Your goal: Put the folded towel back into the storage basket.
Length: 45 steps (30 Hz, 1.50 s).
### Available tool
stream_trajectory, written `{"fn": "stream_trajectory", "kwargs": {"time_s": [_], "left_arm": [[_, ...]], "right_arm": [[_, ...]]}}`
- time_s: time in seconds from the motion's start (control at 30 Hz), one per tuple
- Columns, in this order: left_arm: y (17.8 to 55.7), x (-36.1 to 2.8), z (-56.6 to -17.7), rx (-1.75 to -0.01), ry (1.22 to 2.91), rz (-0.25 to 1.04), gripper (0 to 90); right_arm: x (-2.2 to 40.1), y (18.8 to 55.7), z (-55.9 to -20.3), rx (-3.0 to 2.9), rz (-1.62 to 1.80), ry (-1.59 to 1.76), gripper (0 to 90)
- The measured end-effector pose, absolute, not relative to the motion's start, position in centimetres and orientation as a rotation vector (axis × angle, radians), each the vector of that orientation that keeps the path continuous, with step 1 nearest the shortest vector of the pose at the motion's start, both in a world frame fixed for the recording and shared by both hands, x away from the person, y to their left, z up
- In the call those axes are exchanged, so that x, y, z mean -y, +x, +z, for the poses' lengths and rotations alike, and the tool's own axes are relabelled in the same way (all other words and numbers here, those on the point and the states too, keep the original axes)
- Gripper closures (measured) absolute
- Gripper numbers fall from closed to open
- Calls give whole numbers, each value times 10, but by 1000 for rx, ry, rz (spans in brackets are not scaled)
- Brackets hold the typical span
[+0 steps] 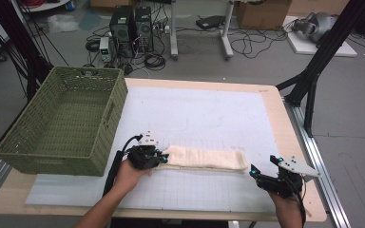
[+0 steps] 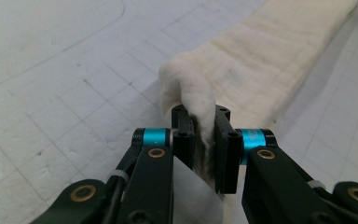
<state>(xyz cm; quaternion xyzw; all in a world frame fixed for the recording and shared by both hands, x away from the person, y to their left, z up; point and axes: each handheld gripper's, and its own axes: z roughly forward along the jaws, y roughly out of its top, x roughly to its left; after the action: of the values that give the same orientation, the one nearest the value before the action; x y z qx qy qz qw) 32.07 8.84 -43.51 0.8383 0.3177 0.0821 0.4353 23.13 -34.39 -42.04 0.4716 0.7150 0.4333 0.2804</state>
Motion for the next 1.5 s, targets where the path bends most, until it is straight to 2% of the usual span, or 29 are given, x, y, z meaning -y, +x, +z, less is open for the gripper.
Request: {"fn": "stream_trajectory", "kwargs": {"time_s": [0.3, 0.9, 1.1, 1.27, 1.33, 1.37, 1.4, 1.43, 1.47, 1.5], "left_arm": [[312, -96, -421, -740, 1935, 171, 802], [306, -99, -419, -666, 1913, 204, 800], [306, -100, -422, -655, 1910, 208, 800], [306, -101, -423, -648, 1913, 218, 799], [306, -102, -425, -649, 1913, 216, 799], [306, -102, -425, -649, 1914, 215, 799], [305, -102, -425, -648, 1918, 215, 799], [305, -102, -426, -647, 1916, 217, 799], [305, -102, -426, -646, 1916, 217, 799], [304, -102, -426, -644, 1914, 217, 800]], "right_arm": [[339, 232, -418, -1912, 1178, 1253, 168], [313, 261, -429, -2026, 1124, 1283, 175], [307, 276, -438, -2086, 1067, 1345, 278], [306, 279, -448, -2172, 1038, 1375, 414], [308, 279, -450, -2165, 1055, 1381, 440], [308, 278, -449, -2162, 1047, 1392, 513], [308, 278, -449, -2162, 1047, 1392, 513], [308, 278, -448, -2188, 1069, 1385, 634], [308, 278, -448, -2188, 1069, 1385, 634], [306, 277, -447, -2206, 1078, 1375, 715]]}}
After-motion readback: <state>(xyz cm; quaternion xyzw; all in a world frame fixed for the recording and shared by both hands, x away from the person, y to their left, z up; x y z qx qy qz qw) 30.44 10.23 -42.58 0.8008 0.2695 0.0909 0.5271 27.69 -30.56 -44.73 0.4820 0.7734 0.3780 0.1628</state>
